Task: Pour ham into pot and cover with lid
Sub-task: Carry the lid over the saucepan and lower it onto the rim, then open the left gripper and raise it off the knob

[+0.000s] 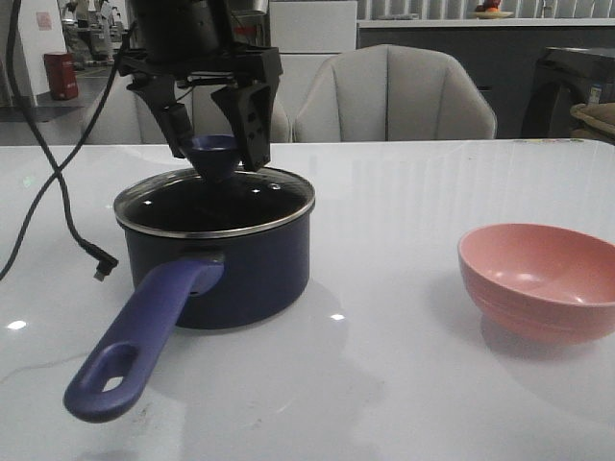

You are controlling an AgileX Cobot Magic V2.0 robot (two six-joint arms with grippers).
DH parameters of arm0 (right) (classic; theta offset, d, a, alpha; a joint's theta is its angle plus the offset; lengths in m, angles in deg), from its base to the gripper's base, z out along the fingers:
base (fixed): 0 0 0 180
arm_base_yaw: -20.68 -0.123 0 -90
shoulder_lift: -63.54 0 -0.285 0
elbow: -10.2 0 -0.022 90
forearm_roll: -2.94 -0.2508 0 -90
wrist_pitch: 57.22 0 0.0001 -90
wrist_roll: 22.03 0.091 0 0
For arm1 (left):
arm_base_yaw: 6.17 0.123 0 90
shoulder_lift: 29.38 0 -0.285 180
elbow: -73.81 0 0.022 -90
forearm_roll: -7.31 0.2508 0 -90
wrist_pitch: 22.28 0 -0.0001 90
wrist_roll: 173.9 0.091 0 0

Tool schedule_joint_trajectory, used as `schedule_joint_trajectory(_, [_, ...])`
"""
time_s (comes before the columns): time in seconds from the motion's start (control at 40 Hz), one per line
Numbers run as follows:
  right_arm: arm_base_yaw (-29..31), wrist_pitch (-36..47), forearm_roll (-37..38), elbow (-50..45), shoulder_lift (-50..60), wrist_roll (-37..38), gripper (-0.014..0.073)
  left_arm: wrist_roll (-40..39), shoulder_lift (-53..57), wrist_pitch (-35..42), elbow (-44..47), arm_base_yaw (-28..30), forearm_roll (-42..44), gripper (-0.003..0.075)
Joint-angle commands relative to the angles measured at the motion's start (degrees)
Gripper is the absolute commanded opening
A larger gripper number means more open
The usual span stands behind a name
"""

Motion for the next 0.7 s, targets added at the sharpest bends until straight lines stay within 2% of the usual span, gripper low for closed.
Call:
schedule_joint_trajectory(0.0, [-0.27,3.82,-0.59,1.37,-0.63,-0.4,0.0179,-0.11,3.68,-2.52,-1.94,-0.43,-0.89,0.06])
schedule_joint_trajectory(0.375, [-0.27,3.82,-0.59,1.37,-0.63,-0.4,0.0179,-0.11,9.09,-2.52,-3.61,0.28,-0.67,0.0595])
schedule_joint_trajectory(0.675, [-0.27,3.82,-0.59,1.37,-0.63,-0.4,0.0179,-0.11,22.01,-0.17,6.35,6.22,-0.68,0.0595])
